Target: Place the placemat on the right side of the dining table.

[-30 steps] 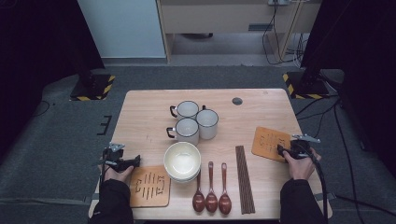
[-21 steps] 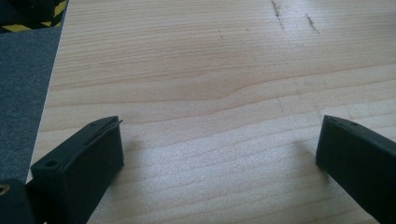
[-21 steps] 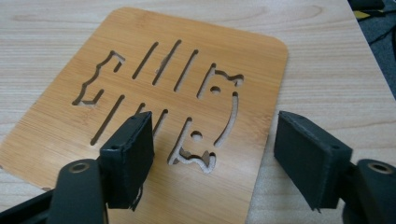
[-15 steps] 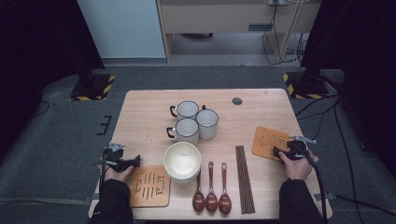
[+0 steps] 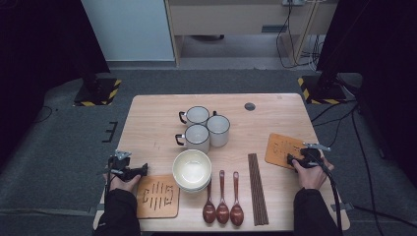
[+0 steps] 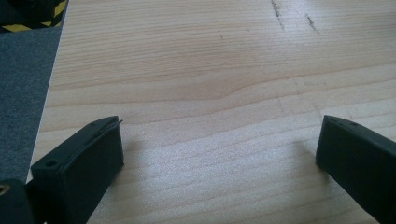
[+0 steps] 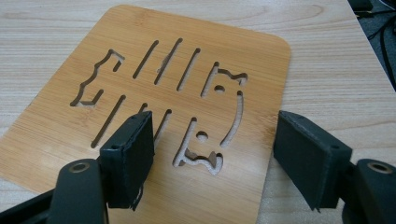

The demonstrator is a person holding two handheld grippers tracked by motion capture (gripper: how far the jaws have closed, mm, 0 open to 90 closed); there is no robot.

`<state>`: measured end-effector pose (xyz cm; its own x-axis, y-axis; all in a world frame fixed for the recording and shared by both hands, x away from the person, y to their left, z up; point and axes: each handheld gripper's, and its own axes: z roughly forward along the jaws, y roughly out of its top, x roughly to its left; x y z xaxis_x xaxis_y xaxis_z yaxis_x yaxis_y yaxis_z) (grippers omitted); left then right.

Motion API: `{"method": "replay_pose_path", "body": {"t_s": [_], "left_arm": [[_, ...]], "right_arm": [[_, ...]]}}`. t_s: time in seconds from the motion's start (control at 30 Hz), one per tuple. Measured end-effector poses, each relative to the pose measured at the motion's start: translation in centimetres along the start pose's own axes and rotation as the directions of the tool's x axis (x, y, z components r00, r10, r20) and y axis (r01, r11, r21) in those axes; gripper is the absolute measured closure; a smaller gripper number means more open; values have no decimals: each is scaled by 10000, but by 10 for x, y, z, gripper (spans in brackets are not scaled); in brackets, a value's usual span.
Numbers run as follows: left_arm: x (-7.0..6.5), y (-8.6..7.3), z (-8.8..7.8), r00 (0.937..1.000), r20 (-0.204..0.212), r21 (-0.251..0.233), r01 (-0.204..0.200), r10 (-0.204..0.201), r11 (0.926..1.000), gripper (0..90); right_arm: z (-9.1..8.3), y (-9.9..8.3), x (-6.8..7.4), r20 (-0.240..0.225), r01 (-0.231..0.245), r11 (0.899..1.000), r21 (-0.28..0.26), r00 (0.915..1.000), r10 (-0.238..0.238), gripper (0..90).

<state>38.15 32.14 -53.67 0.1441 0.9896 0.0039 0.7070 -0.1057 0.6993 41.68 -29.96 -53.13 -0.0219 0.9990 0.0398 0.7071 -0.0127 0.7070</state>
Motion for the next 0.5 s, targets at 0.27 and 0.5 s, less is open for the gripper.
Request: {"method": "replay_pose_path", "body": {"t_s": [0.27, 0.5], "left_arm": [[0, 0, 0, 10000, 2, 3, -3, 3, 10000, 0], [0, 0, 0, 10000, 2, 1, 0, 0, 10000, 0]], "right_arm": [[3, 4, -3, -305, 370, 9993, 95, 9989, -367, 303], [8, 9, -13, -936, 986, 9951, 46, 9908, -978, 303]]}}
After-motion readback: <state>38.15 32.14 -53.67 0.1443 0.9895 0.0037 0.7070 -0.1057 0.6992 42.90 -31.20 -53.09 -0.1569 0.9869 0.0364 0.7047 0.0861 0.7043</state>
